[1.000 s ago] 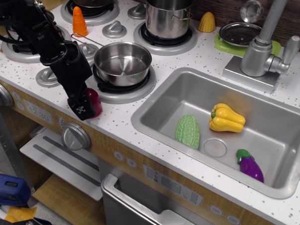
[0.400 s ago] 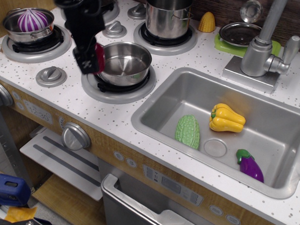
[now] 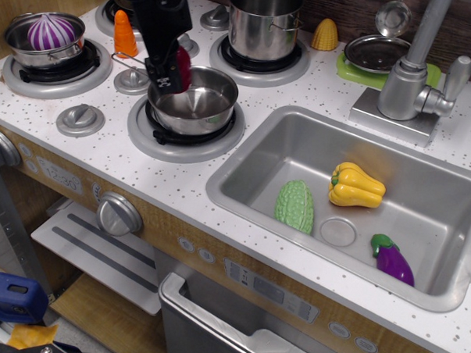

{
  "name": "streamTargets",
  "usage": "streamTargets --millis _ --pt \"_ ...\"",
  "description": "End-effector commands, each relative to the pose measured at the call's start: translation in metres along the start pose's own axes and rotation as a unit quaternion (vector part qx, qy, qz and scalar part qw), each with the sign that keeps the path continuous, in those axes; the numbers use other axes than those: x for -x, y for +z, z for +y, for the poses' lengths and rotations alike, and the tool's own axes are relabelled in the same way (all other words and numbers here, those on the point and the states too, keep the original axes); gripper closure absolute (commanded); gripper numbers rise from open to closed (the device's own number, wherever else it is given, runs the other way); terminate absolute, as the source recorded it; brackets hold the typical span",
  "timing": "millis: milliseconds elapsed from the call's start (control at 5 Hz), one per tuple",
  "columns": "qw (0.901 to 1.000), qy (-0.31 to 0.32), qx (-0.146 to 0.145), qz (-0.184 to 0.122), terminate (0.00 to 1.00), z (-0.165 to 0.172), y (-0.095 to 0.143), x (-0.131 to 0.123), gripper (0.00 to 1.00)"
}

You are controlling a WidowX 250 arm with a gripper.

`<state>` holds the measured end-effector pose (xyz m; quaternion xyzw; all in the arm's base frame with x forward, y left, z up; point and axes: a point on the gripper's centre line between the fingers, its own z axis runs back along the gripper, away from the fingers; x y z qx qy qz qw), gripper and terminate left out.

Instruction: Put sweet potato in pan which is on stove

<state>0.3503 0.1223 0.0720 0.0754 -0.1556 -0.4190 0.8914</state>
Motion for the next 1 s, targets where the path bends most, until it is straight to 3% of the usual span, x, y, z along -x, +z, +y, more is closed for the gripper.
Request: streamTargets --millis 0,400,600,800 --pt "0.9992 0.002 -0.004 -0.039 0.00 0.017 -0.010 -0.001 0.00" --pt "0.9973 0.023 0.024 -0.066 0.00 0.011 -0.023 -0.001 0.00" --pt "0.9973 0.023 0.024 -0.066 0.00 0.011 -0.023 -0.001 0.00" --pt "0.9973 0.023 0.024 -0.066 1.00 0.011 -0.023 -0.001 0.00"
